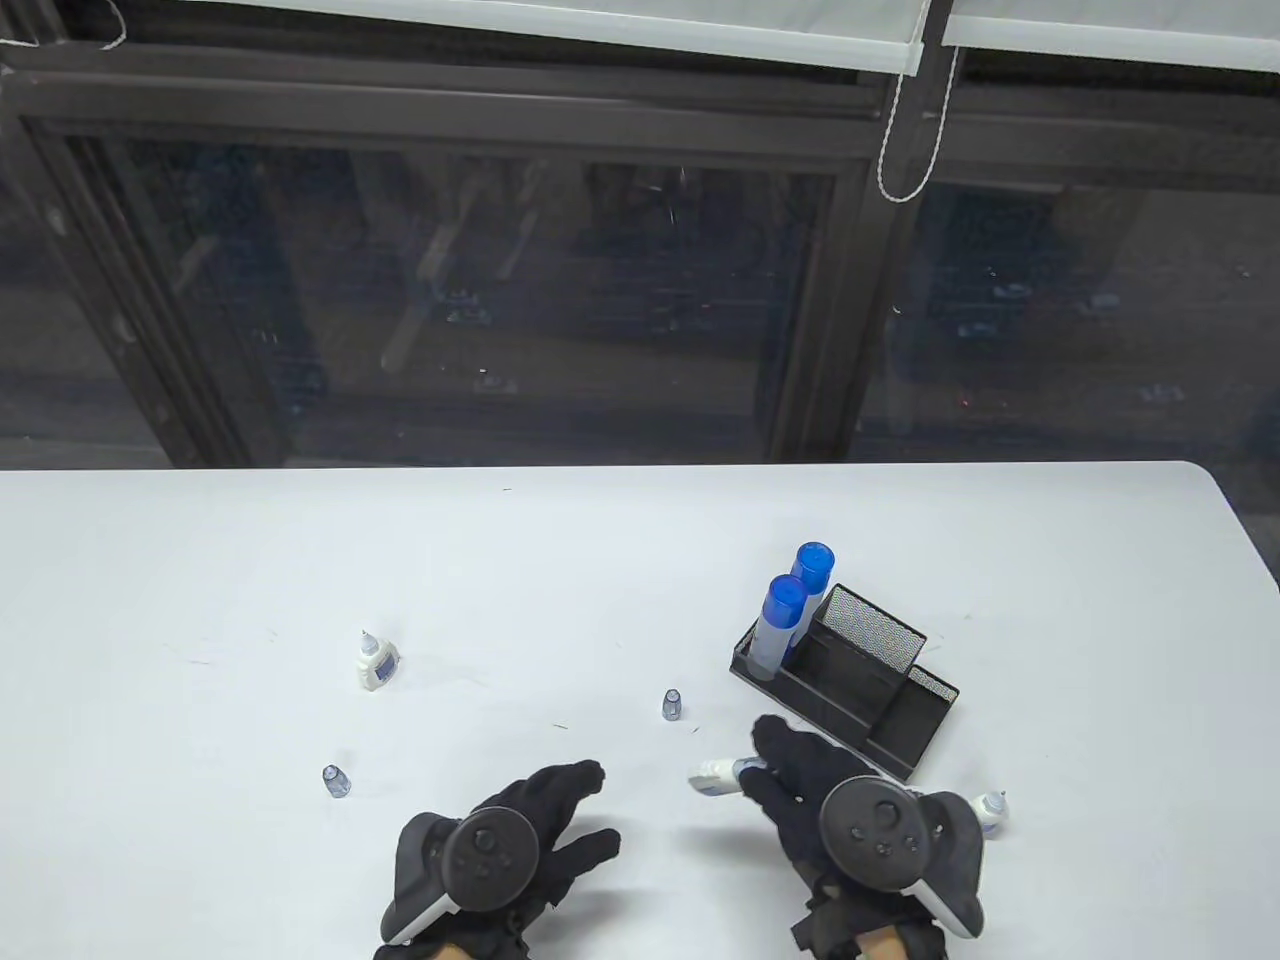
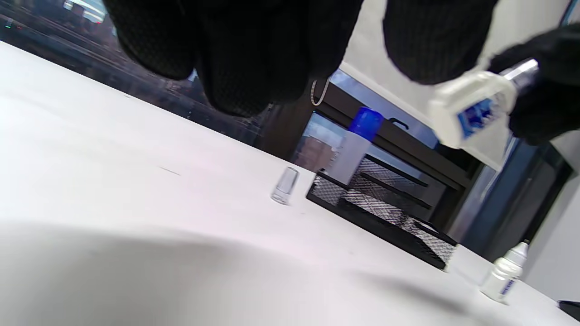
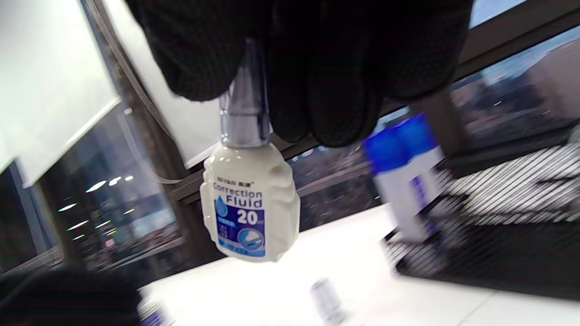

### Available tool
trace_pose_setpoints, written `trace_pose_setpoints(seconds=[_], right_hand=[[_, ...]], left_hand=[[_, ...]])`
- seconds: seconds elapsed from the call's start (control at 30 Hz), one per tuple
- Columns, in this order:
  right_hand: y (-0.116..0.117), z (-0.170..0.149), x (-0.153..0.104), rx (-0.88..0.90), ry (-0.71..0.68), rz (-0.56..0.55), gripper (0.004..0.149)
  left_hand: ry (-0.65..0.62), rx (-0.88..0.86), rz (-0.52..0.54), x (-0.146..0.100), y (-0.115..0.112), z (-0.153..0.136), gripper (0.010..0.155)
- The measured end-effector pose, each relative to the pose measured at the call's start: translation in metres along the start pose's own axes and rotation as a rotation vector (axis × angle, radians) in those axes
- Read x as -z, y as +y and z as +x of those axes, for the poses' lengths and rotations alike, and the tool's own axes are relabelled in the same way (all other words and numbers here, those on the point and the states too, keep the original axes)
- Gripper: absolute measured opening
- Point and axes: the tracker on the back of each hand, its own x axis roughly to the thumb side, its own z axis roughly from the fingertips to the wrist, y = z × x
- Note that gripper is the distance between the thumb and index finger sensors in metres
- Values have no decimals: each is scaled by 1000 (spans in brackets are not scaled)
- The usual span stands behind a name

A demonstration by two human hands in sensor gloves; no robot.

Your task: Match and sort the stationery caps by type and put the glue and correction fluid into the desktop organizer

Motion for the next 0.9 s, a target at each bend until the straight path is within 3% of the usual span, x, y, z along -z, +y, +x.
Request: trace_pose_setpoints(seconds=[0.2, 0.37, 0.6, 0.9], right_hand=[[-42, -62, 24, -111, 193, -78, 51], [-49, -111, 50, -245, 347, -55, 51], [-18, -152, 77, -303, 440, 50, 51], [23, -160, 91, -393, 457, 106, 50]], left_hand=[[31, 37, -8, -2, 10, -6, 70], [64, 53, -20, -4, 5, -14, 70], [85, 48, 12, -7, 9, -17, 69], [83, 83, -14, -7, 3, -18, 69]])
